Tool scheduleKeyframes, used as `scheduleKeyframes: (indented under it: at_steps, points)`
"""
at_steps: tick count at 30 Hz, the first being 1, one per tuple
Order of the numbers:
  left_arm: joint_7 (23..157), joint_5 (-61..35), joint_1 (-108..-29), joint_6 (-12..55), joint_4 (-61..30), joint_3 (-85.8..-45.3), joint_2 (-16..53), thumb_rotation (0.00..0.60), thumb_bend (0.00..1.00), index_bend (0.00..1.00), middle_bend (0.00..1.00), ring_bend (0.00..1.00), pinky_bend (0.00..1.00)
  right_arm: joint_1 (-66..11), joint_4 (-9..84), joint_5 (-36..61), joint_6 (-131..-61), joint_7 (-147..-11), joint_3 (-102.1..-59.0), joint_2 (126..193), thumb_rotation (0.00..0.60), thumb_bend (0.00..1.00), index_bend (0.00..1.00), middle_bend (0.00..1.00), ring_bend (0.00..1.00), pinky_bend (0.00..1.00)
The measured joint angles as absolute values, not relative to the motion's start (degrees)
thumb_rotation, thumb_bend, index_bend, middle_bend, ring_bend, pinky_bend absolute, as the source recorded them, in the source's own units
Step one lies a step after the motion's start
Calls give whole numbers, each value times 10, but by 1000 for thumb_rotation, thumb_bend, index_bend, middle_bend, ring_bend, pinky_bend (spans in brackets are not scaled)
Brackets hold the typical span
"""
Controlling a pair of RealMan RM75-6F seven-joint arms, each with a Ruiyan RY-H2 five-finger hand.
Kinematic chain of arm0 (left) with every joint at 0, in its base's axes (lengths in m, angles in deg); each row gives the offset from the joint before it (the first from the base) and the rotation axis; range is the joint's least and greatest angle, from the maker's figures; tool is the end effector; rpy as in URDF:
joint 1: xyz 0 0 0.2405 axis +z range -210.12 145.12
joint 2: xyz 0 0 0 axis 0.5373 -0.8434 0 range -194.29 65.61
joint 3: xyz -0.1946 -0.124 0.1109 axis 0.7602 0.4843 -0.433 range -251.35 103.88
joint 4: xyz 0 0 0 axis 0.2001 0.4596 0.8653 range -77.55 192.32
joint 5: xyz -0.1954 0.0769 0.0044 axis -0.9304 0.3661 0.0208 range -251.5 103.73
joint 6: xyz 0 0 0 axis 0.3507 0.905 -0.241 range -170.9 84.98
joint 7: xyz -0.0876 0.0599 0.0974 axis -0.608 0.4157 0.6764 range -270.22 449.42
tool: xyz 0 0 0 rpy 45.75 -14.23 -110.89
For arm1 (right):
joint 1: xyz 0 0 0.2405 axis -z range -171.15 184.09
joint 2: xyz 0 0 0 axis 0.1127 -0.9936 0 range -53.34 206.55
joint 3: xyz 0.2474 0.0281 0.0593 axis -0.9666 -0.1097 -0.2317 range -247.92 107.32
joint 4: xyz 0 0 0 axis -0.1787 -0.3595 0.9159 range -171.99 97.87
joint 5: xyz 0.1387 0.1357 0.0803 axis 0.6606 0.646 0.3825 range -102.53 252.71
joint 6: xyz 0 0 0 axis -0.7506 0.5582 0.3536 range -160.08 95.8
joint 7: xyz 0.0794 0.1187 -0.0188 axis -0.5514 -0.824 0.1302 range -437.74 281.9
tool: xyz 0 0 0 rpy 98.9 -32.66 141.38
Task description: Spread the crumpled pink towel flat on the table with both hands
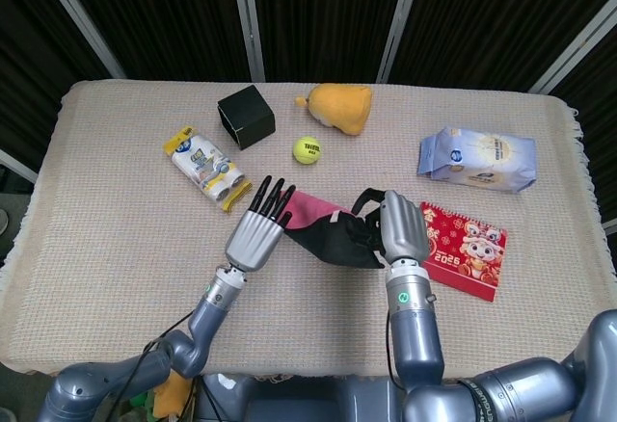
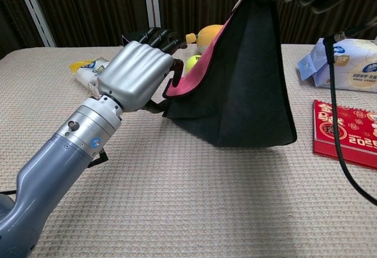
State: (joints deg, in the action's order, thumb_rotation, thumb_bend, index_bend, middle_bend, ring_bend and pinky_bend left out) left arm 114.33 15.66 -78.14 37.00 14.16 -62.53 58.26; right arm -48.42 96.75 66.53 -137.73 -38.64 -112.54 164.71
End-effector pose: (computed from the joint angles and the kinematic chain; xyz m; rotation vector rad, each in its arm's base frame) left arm -0.0816 0.3270 -0.0994 -1.6950 -0.2248 -1.1894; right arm -0.0060 -0.2905 0.1004 1.1190 -1.5824 1.0977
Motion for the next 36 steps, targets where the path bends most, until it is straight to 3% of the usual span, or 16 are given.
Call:
scheduleKeyframes:
  at_steps: [14, 19, 36]
  points:
    - [1110, 140, -814, 370, 212, -596, 607, 600, 274, 523, 127, 0, 0, -473, 966, 672, -1356, -397, -1123, 1630, 600, 616, 765, 1000, 1000, 972]
    - [1107, 137, -816, 368, 218, -598, 610, 600, 349, 556, 129, 0, 0, -472, 967, 676, -1350, -399, -1125, 1623, 600, 616, 765, 1000, 1000, 972]
    - [1108, 124, -825, 364, 227, -595, 606, 600, 411, 615, 140, 0, 0, -466, 972, 685, -1336, -413, -1118, 1607, 600, 618, 765, 1000, 1000, 972]
